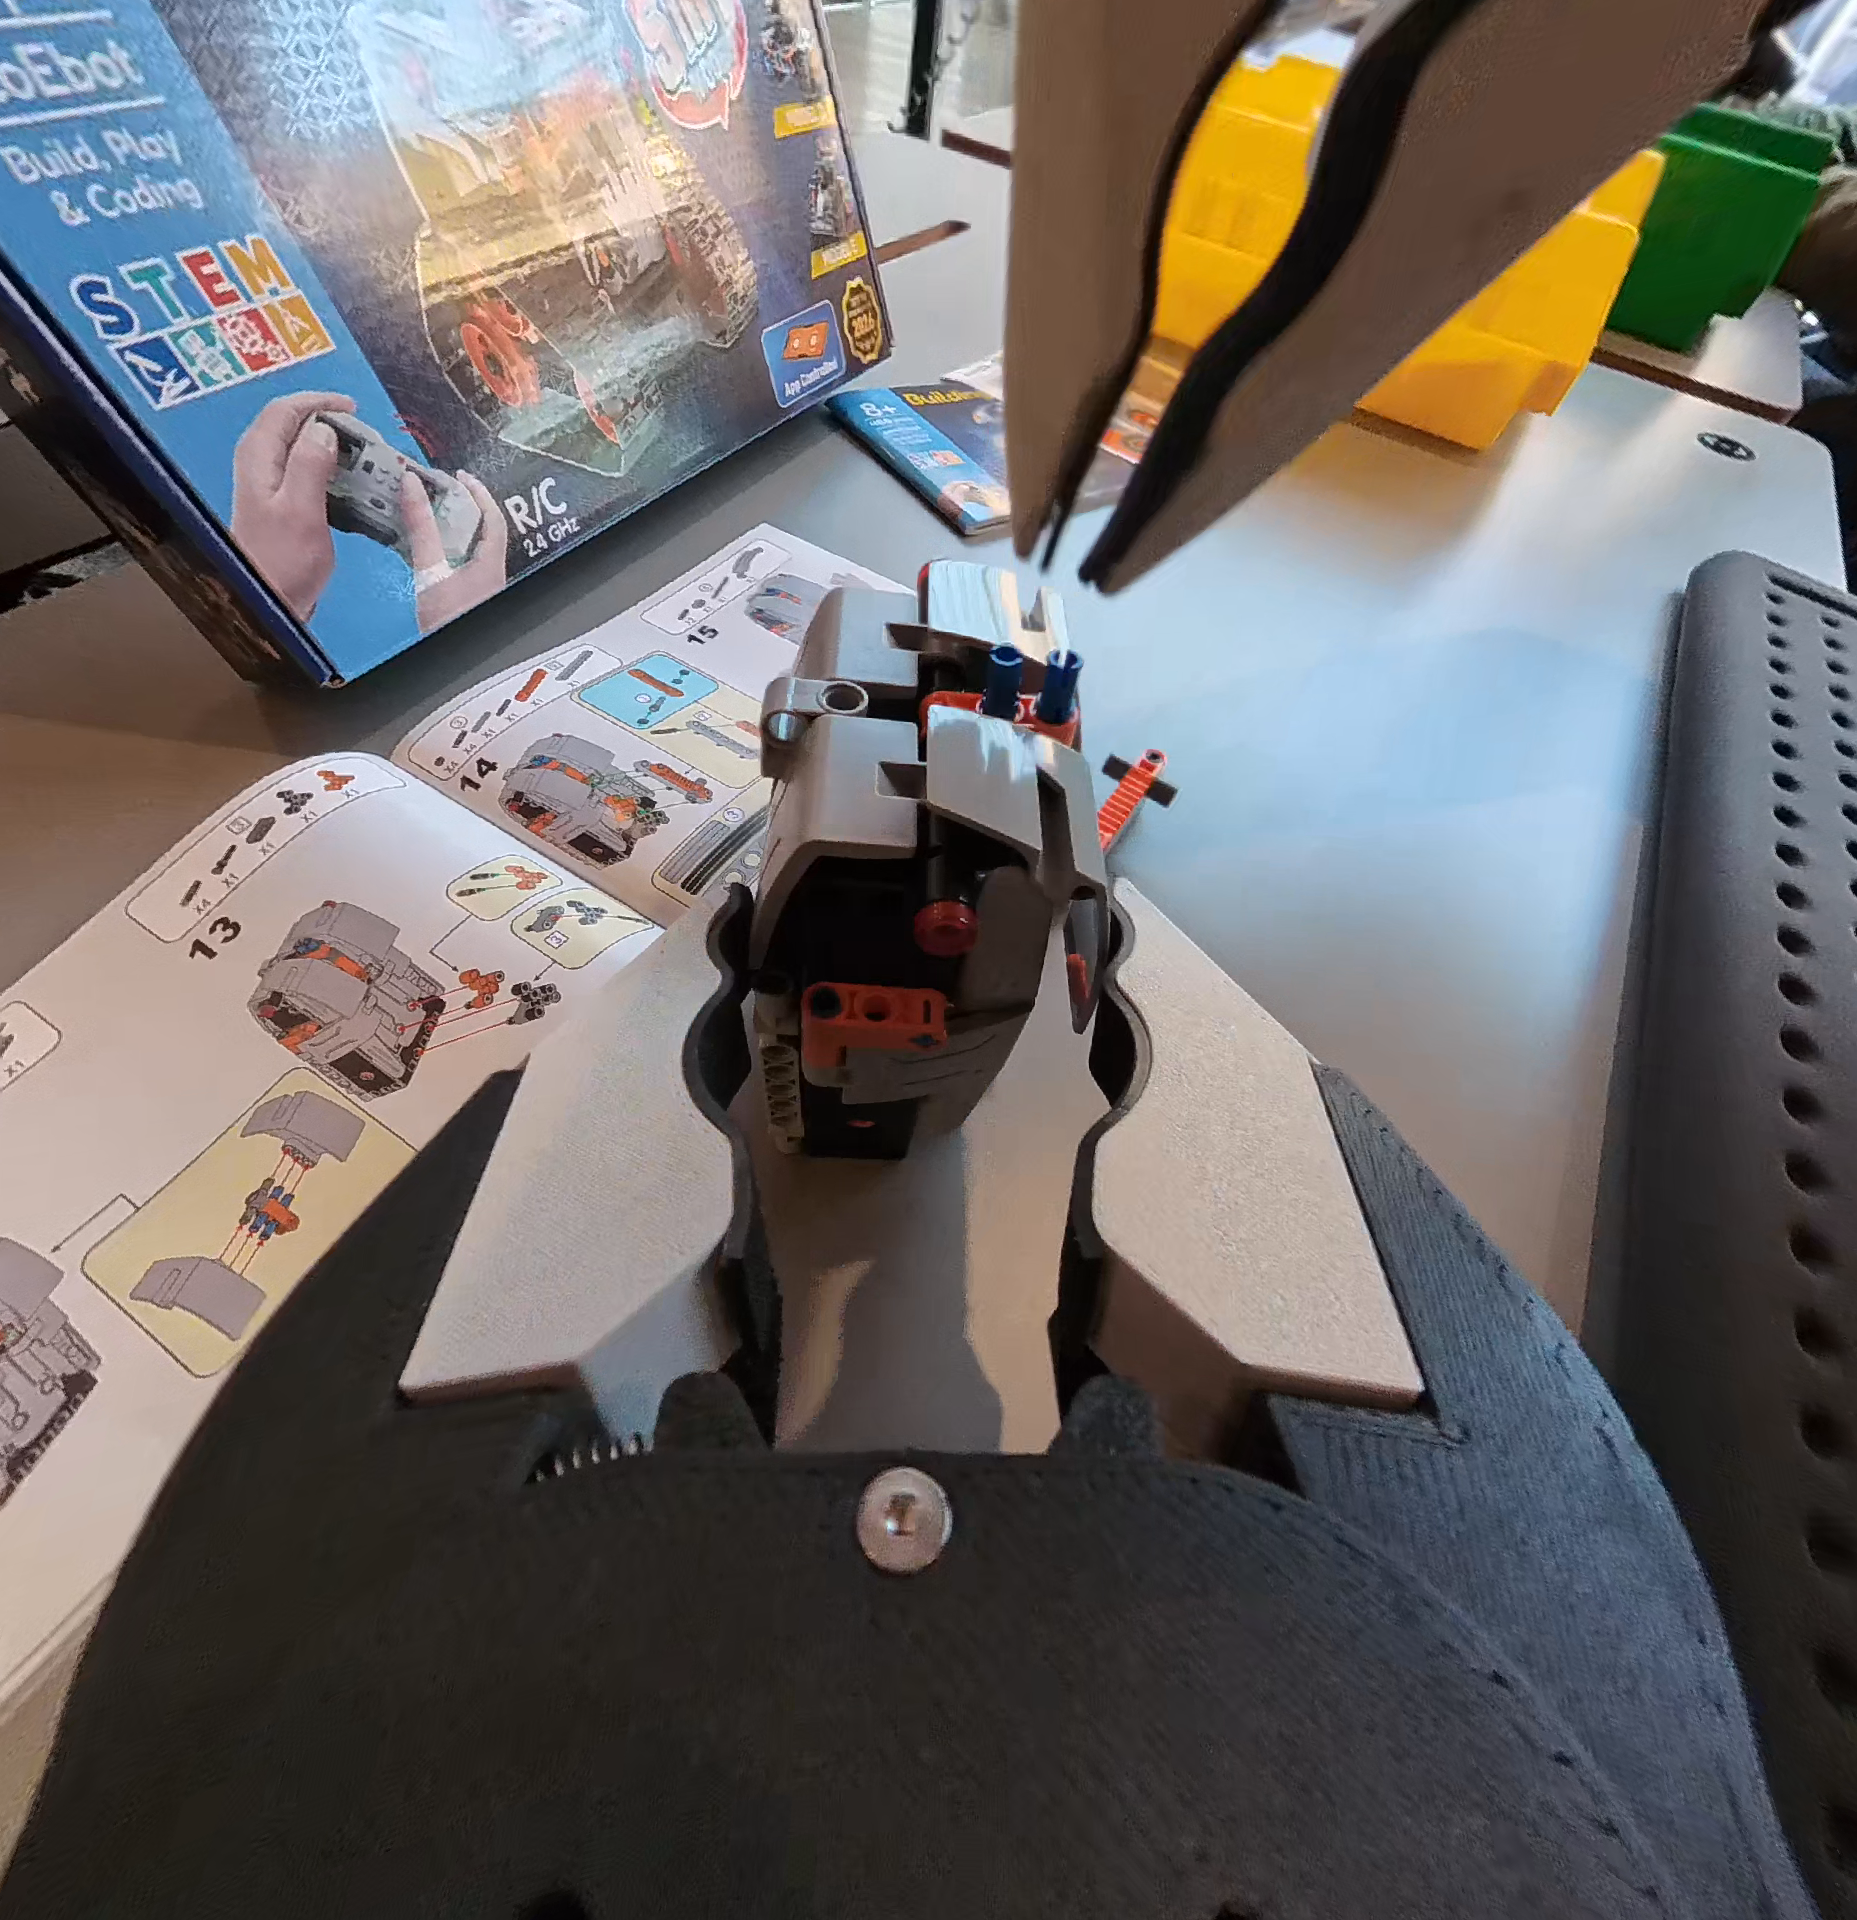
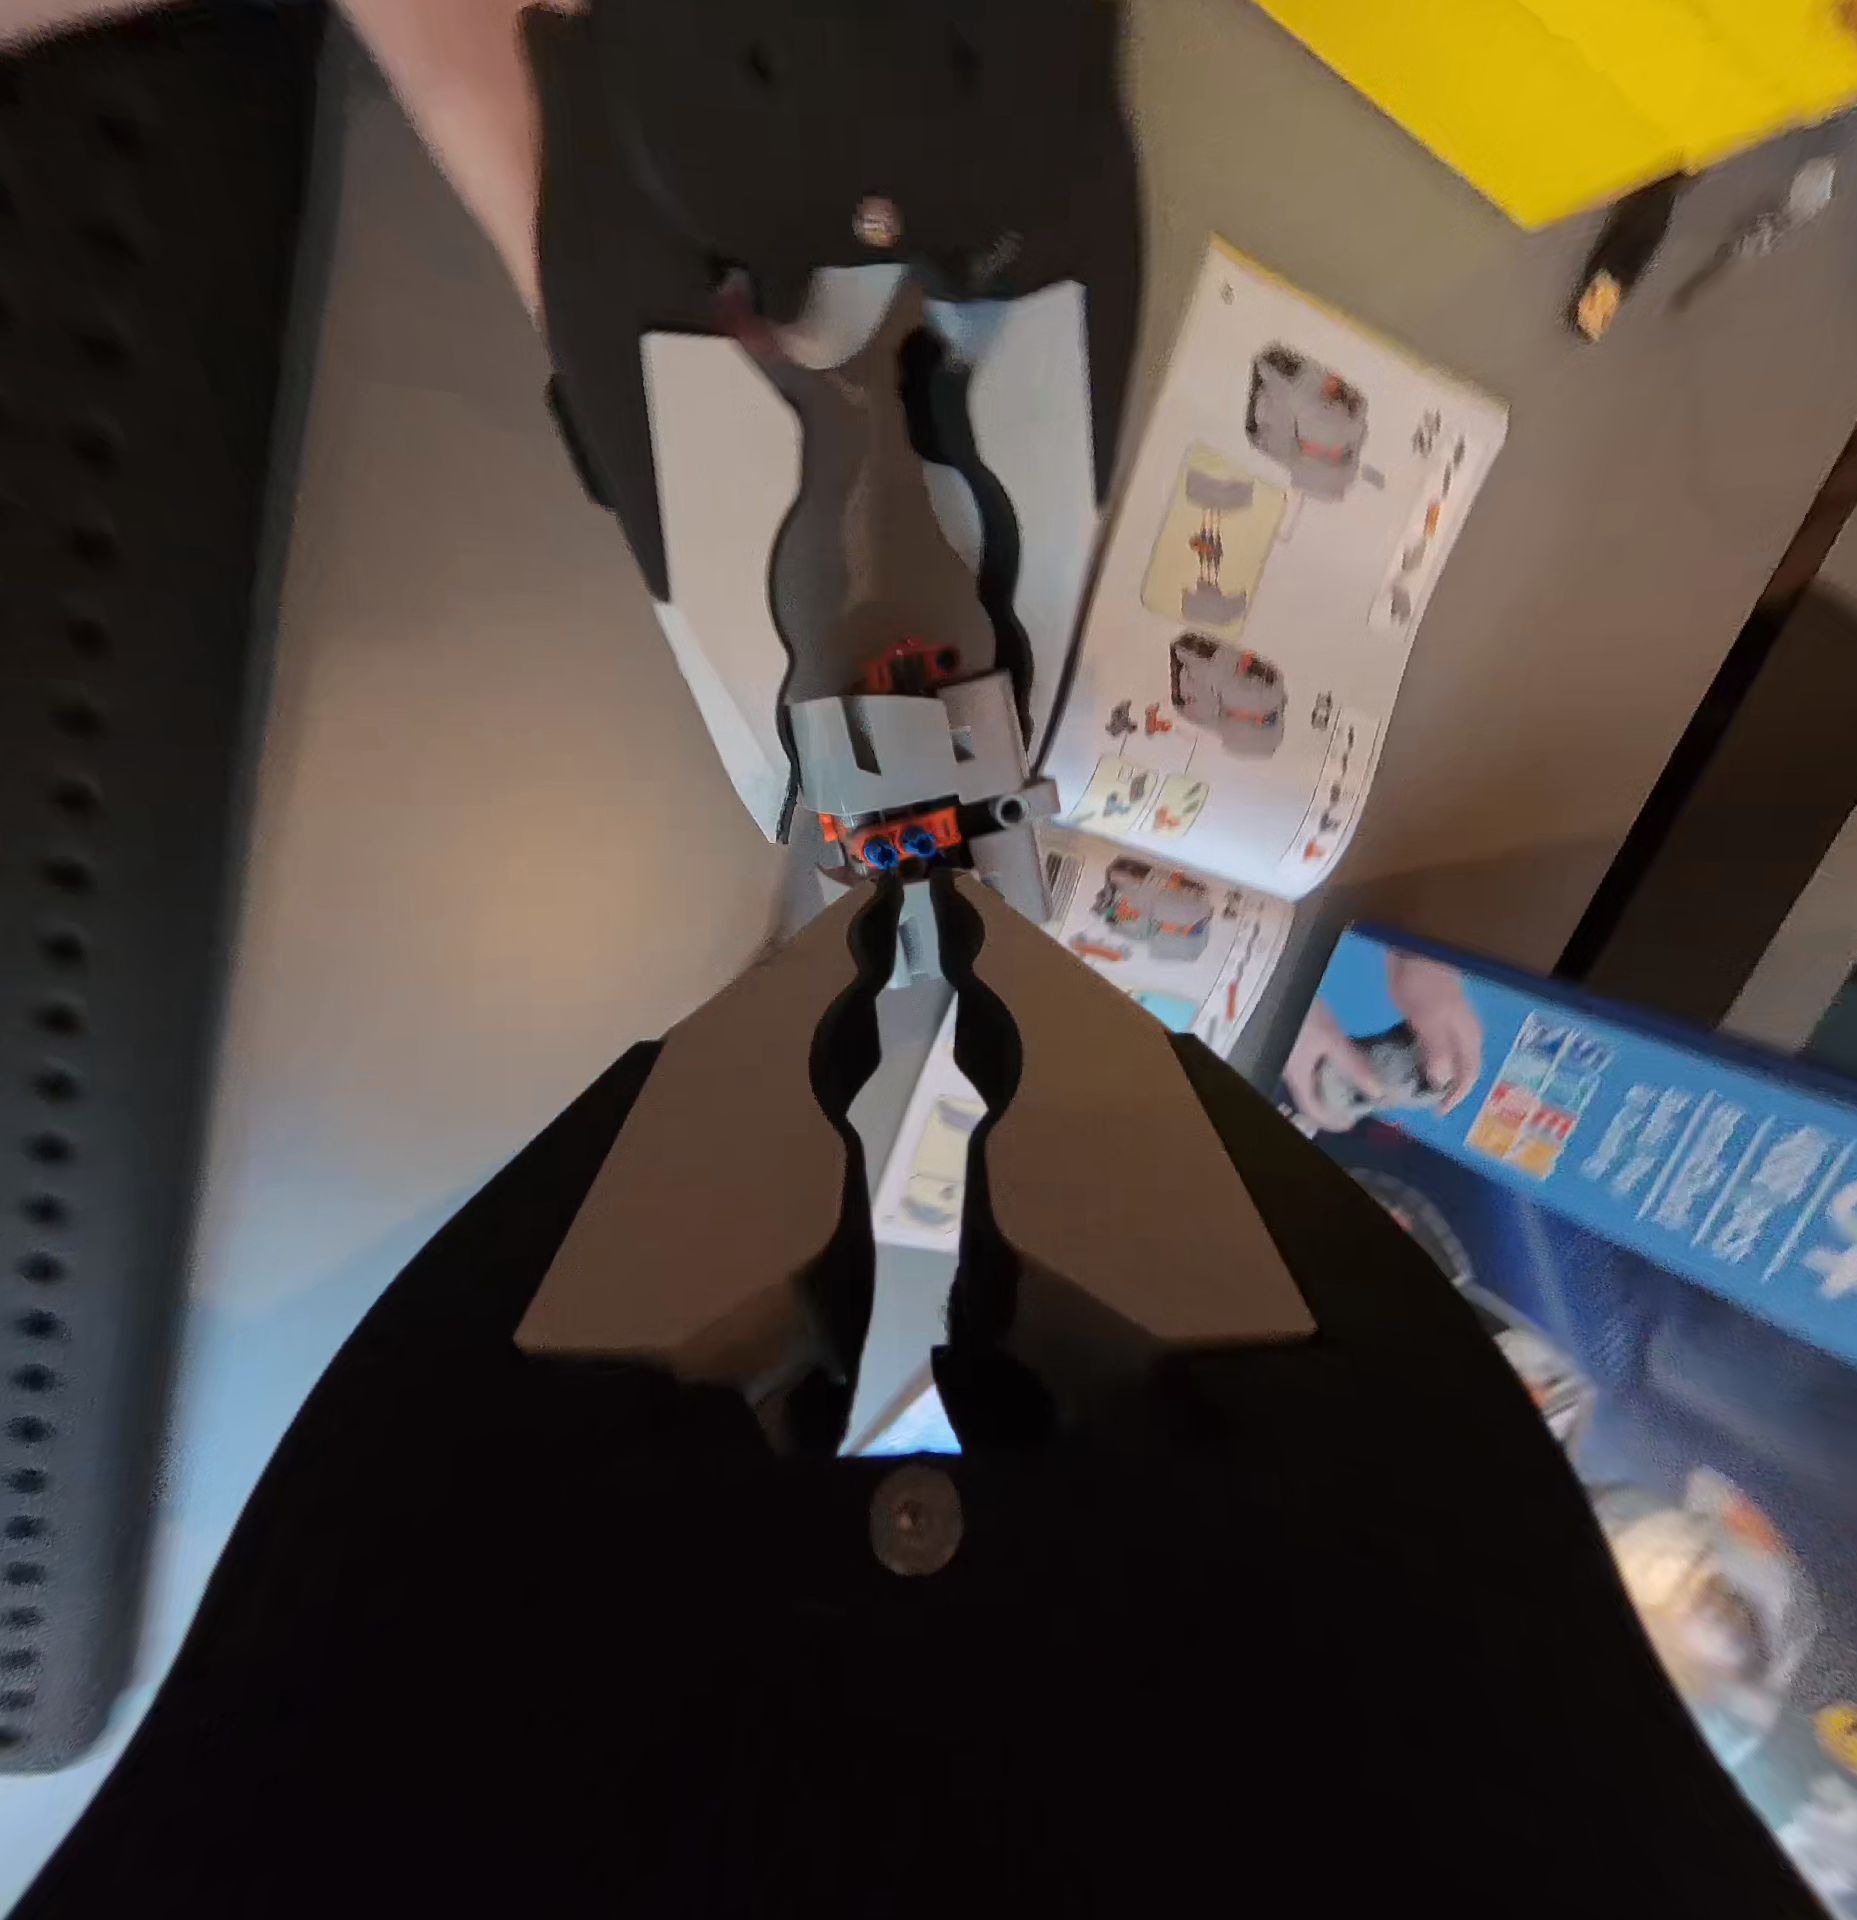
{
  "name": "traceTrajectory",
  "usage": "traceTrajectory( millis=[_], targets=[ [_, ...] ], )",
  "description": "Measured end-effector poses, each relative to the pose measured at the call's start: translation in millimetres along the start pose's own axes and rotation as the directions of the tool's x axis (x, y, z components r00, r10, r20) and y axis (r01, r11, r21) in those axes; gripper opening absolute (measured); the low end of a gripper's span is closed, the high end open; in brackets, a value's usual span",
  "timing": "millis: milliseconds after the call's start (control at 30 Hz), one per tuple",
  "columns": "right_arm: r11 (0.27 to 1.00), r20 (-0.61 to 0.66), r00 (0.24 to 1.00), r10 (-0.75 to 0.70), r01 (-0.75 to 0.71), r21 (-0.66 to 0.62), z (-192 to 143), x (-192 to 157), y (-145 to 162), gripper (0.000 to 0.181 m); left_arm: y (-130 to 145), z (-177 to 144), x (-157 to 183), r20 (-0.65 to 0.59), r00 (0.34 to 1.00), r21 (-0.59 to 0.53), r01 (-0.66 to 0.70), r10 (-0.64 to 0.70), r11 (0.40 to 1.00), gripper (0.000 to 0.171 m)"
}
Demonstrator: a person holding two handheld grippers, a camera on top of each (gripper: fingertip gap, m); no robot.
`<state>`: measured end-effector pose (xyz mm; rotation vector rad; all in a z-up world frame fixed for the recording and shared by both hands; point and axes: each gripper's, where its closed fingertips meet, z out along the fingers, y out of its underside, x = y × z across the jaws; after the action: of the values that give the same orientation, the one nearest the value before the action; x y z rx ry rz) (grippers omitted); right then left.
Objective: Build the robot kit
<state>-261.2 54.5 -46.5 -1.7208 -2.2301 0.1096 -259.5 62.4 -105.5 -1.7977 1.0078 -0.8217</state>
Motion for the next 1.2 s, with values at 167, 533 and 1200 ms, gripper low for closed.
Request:
traceTrajectory(
  millis=[167, 533, 1200],
  targets=[
    [0.925, 0.115, 0.920, 0.375, -0.380, 0.016, -4, -6, -3, 0.009, -3, 5, -2, 0.110, 0.991, 0.026, 0.076, -0.079, 0.997, 0.065],
    [0.843, -0.014, 0.851, 0.525, -0.522, -0.130, 15, 2, 16, 0.008, -5, 10, -5, 0.203, 0.975, 0.045, 0.083, -0.090, 0.996, 0.065],
    [0.837, -0.011, 0.842, 0.539, -0.536, -0.110, 16, -2, 16, 0.003, -5, 10, -4, 0.204, 0.977, 0.037, 0.054, -0.060, 0.998, 0.065]
  ],
)
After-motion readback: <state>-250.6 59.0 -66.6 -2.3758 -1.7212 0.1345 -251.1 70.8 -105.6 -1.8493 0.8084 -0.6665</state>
